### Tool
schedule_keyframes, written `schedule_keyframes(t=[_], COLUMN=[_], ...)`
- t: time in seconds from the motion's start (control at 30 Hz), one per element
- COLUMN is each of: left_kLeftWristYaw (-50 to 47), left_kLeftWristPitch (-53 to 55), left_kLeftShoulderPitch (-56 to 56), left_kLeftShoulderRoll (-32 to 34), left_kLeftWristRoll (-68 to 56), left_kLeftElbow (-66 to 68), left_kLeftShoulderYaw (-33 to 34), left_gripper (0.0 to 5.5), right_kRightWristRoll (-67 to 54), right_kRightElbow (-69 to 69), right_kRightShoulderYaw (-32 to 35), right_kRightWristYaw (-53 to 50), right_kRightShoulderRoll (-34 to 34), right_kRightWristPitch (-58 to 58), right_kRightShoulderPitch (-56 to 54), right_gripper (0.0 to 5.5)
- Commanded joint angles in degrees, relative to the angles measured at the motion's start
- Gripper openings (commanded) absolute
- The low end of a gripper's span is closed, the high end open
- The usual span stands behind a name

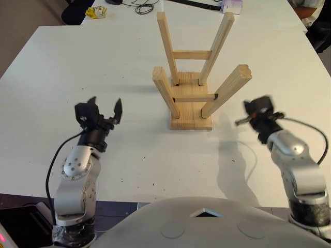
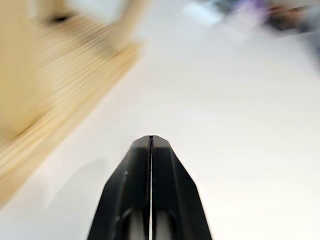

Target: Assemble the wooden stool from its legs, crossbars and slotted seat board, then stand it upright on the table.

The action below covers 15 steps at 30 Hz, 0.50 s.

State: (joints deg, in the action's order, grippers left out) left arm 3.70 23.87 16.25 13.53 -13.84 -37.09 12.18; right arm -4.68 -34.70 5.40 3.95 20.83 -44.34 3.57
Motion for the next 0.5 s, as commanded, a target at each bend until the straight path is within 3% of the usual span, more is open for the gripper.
schedule_keyframes(t=[0.03, 0.13, 0.3, 0.5], left_kLeftWristYaw=[-1.85, -0.44, 2.20, -0.02], left_kLeftWristPitch=[2.64, 6.09, 10.30, 13.94], left_kLeftShoulderPitch=[-4.55, -6.42, -6.99, -9.43], left_kLeftShoulderRoll=[-3.55, -5.54, -3.07, -1.86], left_kLeftWristRoll=[-6.74, -16.87, -27.01, -40.19], left_kLeftElbow=[0.42, -0.50, -0.47, -0.36], left_kLeftShoulderYaw=[4.15, 6.18, 8.46, 11.77], left_gripper=[3.85, 3.85, 3.85, 3.85], right_kRightWristRoll=[-1.05, -3.88, -9.86, -23.25], right_kRightElbow=[0.88, -0.01, -1.72, -2.11], right_kRightShoulderYaw=[7.28, 9.34, 10.81, 18.16], right_kRightWristYaw=[-4.64, -4.16, -1.44, -0.07], right_kRightShoulderRoll=[-4.48, -6.91, -9.23, -14.18], right_kRightWristPitch=[0.52, 0.15, -1.87, -7.69], right_kRightShoulderPitch=[-6.41, -8.43, -8.11, -8.45], right_gripper=[0.00, 0.00, 0.00, 0.00])
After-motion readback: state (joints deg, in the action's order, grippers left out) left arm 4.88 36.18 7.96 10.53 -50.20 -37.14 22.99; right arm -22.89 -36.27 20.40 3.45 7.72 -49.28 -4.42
